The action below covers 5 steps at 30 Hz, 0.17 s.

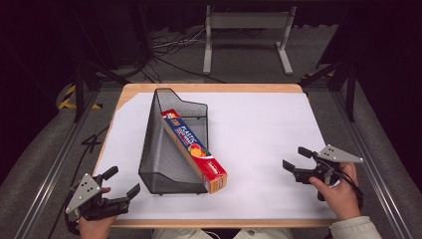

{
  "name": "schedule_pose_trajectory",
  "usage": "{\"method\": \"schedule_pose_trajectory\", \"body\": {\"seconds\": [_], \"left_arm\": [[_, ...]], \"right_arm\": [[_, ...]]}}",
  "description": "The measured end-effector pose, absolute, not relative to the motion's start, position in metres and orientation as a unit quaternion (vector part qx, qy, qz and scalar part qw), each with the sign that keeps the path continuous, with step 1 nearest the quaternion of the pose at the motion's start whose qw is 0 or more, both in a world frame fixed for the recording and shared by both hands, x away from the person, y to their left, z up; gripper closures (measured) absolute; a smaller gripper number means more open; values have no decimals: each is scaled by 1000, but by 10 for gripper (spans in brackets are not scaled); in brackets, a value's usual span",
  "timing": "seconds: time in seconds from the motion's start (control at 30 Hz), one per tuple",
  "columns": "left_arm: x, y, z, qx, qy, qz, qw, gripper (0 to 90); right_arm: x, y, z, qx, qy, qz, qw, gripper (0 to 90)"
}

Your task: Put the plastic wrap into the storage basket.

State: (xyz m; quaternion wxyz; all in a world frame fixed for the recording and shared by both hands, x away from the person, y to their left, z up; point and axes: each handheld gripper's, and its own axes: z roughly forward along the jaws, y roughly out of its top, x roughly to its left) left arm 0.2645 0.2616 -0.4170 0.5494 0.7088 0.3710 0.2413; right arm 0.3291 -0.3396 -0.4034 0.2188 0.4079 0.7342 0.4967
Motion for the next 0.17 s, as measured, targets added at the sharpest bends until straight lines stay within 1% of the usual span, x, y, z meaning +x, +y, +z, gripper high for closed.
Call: {"method": "schedule_pose_trajectory", "body": {"seconds": [0.17], "left_arm": [[266, 261, -417, 708, 369, 241, 552, 74]], "right_arm": [[325, -345, -410, 404, 728, 505, 229, 190]]}}
